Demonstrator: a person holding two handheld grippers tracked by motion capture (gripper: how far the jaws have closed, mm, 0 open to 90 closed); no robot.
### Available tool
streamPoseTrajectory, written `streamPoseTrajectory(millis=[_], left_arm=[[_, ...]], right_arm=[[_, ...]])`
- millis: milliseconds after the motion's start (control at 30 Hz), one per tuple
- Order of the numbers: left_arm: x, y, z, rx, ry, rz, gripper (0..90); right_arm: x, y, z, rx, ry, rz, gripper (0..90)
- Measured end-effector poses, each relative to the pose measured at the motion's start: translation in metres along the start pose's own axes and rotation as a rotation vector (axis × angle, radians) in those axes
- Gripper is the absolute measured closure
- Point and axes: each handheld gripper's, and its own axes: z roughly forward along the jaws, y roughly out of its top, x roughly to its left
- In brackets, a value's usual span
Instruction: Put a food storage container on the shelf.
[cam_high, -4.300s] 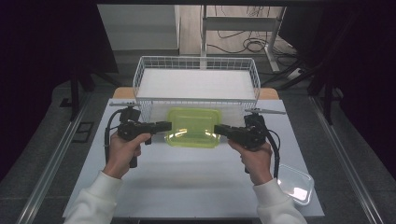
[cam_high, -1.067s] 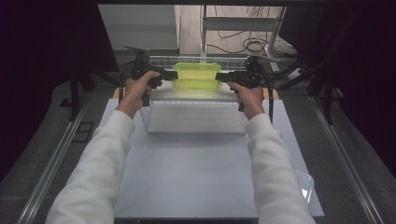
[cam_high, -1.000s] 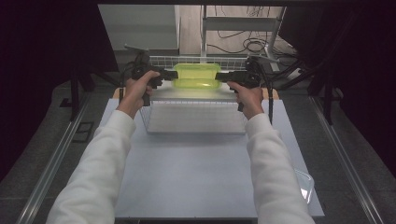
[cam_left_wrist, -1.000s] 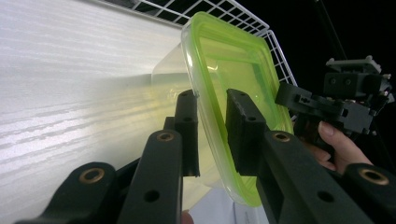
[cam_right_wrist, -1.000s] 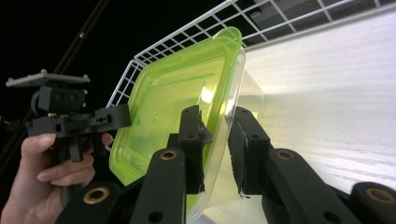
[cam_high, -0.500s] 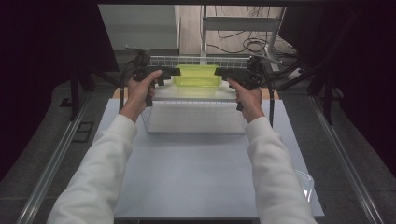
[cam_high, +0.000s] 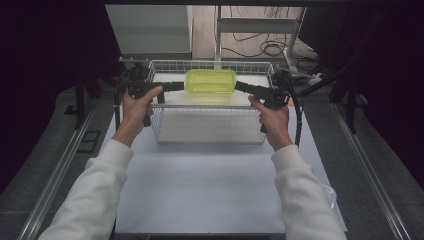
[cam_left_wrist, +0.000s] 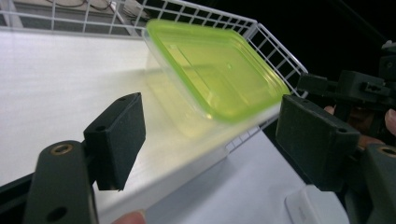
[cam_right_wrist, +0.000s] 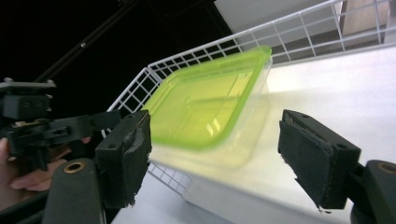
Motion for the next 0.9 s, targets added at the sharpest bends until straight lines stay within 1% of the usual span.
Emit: streamPoseTrajectory(millis=[33,167,233,333,433,467,567,633,700,800,900], left_arm=[[-0.004,-0.006,-0.005,0.001,0.003,0.018,23.8],[-0.014,-0.025,-0.017,-0.01,-0.006,0.045,23.9],[-0.017,-0.034,-0.022,-0.006,-0.007,0.053,23.9],[-0.021,-0.049,-0.03,0.008,-0.006,0.07,24.0],[-0.024,-0.064,-0.037,0.024,0.009,0.093,24.2],[-0.024,-0.068,-0.039,0.028,0.008,0.094,24.2],[-0.025,-0.082,-0.042,0.041,-0.006,0.096,24.2],[-0.025,-0.093,-0.044,0.053,-0.007,0.1,24.3],[-0.026,-0.103,-0.045,0.069,-0.003,0.107,24.3],[-0.027,-0.118,-0.046,0.092,0.002,0.113,24.3],[-0.029,-0.133,-0.047,0.115,0.02,0.124,24.3]], right_arm=[[0.002,-0.004,-0.003,-0.002,0.003,-0.008,25.4],[0.014,-0.02,-0.015,-0.002,0.002,-0.05,25.3],[0.02,-0.027,-0.022,0.015,0.001,-0.077,25.3],[0.027,-0.036,-0.035,0.05,-0.019,-0.138,25.2],[0.031,-0.046,-0.048,0.085,-0.027,-0.18,25.2],[0.032,-0.051,-0.053,0.104,-0.025,-0.2,25.2],[0.033,-0.064,-0.066,0.125,-0.028,-0.229,25.2],[0.032,-0.074,-0.073,0.14,-0.025,-0.236,24.6],[0.03,-0.086,-0.081,0.159,-0.028,-0.236,24.3],[0.027,-0.1,-0.089,0.176,-0.036,-0.248,23.5],[0.025,-0.116,-0.096,0.195,-0.048,-0.267,22.8]])
